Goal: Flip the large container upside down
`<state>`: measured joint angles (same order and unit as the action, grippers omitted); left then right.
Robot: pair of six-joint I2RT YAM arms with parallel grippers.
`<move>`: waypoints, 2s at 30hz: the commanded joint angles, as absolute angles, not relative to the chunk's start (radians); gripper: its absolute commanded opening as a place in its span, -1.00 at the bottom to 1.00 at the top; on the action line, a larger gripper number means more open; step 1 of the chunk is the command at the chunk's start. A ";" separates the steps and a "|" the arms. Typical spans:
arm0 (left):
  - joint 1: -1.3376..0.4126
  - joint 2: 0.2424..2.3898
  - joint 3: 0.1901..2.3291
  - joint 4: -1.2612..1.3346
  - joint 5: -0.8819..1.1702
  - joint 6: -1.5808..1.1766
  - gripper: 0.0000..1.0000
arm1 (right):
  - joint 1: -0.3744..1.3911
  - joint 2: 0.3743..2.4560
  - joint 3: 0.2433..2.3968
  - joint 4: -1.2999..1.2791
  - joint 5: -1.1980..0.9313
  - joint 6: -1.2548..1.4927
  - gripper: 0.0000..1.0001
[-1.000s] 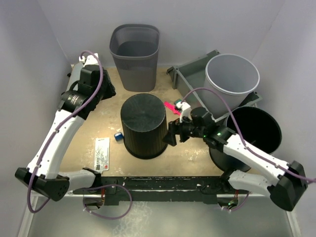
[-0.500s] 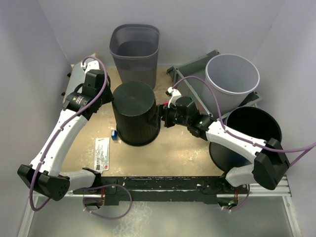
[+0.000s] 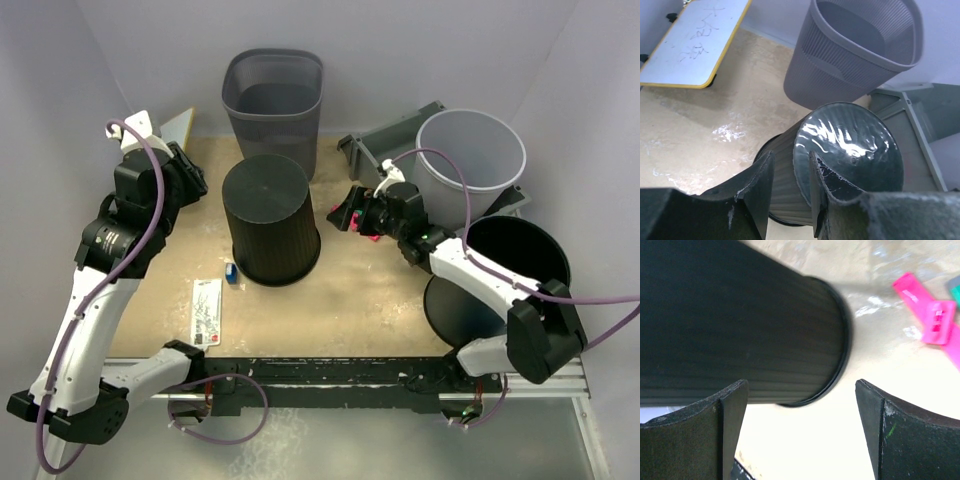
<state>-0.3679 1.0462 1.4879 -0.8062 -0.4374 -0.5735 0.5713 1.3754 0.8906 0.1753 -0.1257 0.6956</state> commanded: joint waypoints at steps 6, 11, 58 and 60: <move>-0.370 0.986 1.418 -0.641 -0.389 -0.549 -0.40 | 0.574 1.510 1.019 0.306 -0.102 0.783 0.74; -0.370 1.030 1.463 -0.678 -0.325 -0.544 -0.40 | 0.735 1.668 1.128 0.423 -0.145 0.846 0.71; -0.373 1.050 1.397 -0.667 -0.135 -0.502 -0.39 | 0.749 1.973 1.284 0.525 -0.257 0.958 0.69; -0.371 1.047 1.398 -0.669 -0.138 -0.502 -0.39 | 0.747 1.996 1.324 0.530 -0.225 0.970 0.68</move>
